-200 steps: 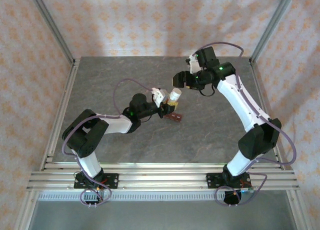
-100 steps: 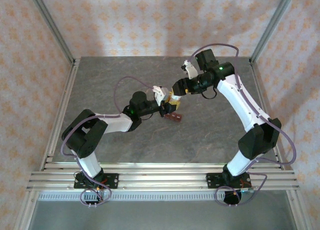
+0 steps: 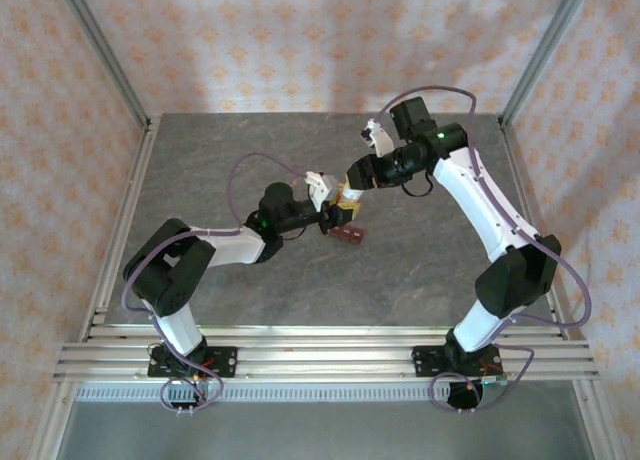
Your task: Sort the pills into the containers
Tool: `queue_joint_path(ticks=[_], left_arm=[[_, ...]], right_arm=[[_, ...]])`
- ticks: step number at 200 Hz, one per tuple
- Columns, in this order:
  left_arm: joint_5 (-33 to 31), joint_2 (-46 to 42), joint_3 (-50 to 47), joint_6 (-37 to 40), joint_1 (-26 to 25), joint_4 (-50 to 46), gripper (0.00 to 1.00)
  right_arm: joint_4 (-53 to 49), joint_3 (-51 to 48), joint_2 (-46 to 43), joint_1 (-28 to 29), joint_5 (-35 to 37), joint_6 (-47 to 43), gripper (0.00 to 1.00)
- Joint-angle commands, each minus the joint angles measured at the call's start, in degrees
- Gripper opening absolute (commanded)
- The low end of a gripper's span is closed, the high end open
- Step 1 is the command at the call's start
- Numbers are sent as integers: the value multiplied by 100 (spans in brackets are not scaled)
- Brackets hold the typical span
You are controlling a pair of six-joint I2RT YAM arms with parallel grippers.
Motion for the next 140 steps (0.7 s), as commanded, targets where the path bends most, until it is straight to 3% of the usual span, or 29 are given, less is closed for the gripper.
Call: queue_joint_path(ticks=[1, 50, 103, 140], left_arm=[[124, -199, 90, 3, 9, 226, 0], [-31, -201, 135, 8, 1, 232, 0], [-363, -228, 91, 193, -8, 136, 0], [-518, -210, 23, 222, -26, 138, 0]], right_arm=[[73, 65, 44, -45, -191, 23, 43], [538, -453, 22, -31, 98, 1038, 28], [1391, -1407, -276, 381, 1689, 3039, 27], [1805, -1735, -301, 589, 1925, 3463, 27]])
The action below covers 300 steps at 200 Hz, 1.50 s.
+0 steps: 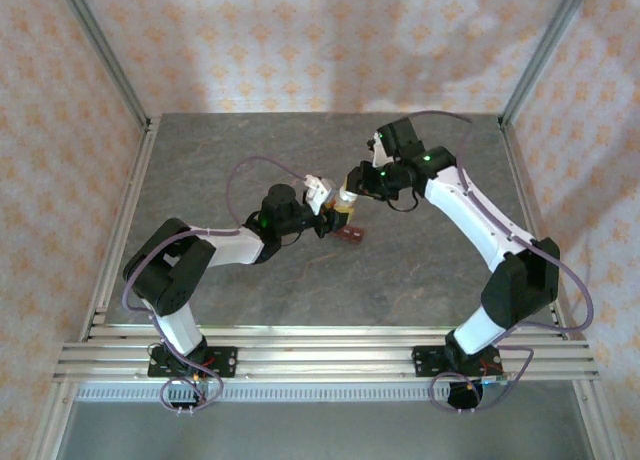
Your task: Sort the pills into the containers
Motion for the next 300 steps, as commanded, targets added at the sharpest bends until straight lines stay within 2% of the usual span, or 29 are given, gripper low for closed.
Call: queue_joint_path(ticks=[1, 47, 71, 101, 136, 152, 186, 217, 251, 300], left_arm=[[-52, -205, 132, 251, -74, 976, 0], [-44, -144, 178, 289, -74, 931, 0], [-14, -101, 216, 319, -73, 914, 0], [0, -40, 241, 304, -65, 914, 0], [39, 16, 241, 245, -65, 999, 0], [102, 32, 243, 207, -65, 1054, 0], [295, 65, 252, 96, -56, 1127, 0], [542, 67, 293, -107, -47, 1229, 0], [653, 70, 311, -227, -47, 1300, 0], [695, 67, 344, -293, -55, 1303, 0]], right_arm=[[194, -314, 92, 125, 677, 728, 27], [221, -212, 130, 124, 568, 765, 28], [-18, 123, 178, 73, 577, 558, 34], [-321, 585, 183, -164, 280, 290, 46], [-713, 1026, 109, -403, 212, -125, 67], [-805, 1167, 59, -528, 210, -356, 72], [-912, 1331, 11, -733, 183, -1310, 74], [-1058, 1298, -85, -743, -457, -2348, 74], [-1123, 1403, 45, -746, -997, -2471, 74], [-1086, 1452, 186, -731, -1408, -2425, 74]])
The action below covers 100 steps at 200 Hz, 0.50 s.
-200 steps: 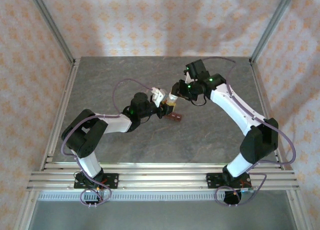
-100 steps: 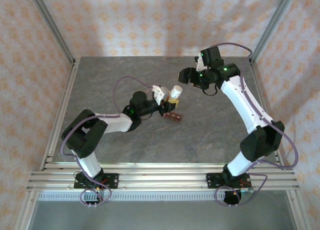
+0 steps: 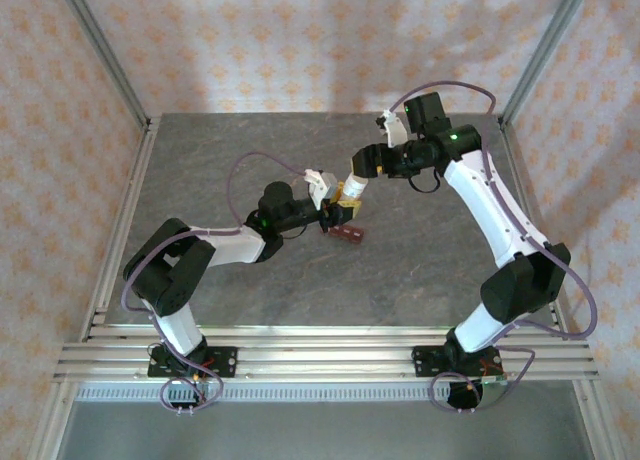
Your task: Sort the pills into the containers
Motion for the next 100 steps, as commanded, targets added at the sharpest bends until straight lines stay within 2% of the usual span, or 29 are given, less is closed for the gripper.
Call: queue_joint_path(ticks=[1, 52, 100], left_arm=[[161, 60, 186, -94, -12, 355, 0], [166, 91, 213, -111, -17, 354, 0], [161, 91, 222, -101, -17, 363, 0]], right_arm=[[-59, 182, 64, 15, -385, -145, 74], [-51, 97, 104, 57, -632, -158, 73], [-83, 31, 161, 104, -623, -197, 62]])
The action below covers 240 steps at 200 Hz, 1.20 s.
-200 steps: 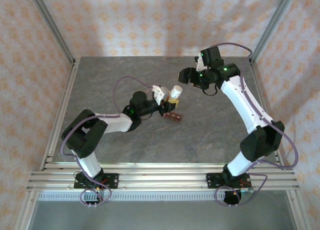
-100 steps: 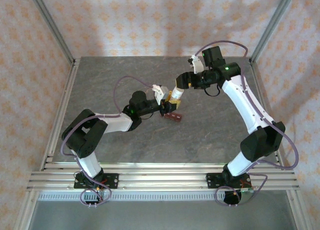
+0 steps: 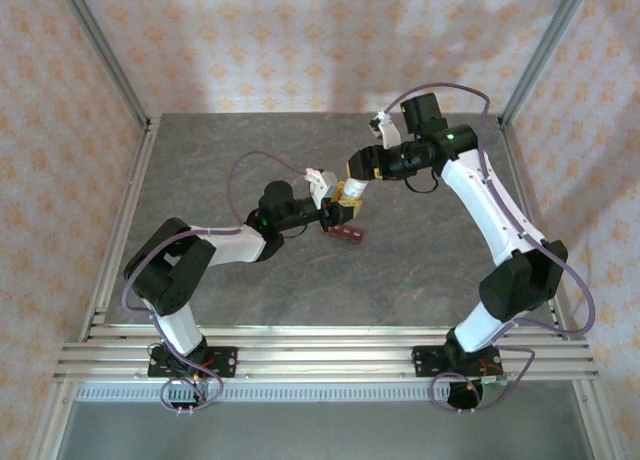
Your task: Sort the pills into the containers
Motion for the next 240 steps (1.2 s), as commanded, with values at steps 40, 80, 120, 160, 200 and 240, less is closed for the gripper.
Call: queue_joint_path(ticks=[40, 80, 120, 160, 200, 240], left_arm=[[81, 55, 174, -35, -17, 345, 0], [69, 51, 160, -35, -17, 356, 0], [62, 19, 152, -34, -17, 345, 0], [-49, -16, 148, -18, -17, 362, 0], [-268, -23, 136, 108, -20, 342, 0], [-372, 4, 125, 142, -28, 363, 0]], right_arm=[[-97, -66, 75, 49, -17, -121, 61], [-106, -154, 75, 46, 45, -128, 59], [-89, -229, 78, 41, 119, -114, 39], [191, -508, -51, 73, 73, 288, 29], [704, -1012, -295, 349, 1085, 1749, 29], [1281, -1546, -479, 608, 1674, 2905, 29]])
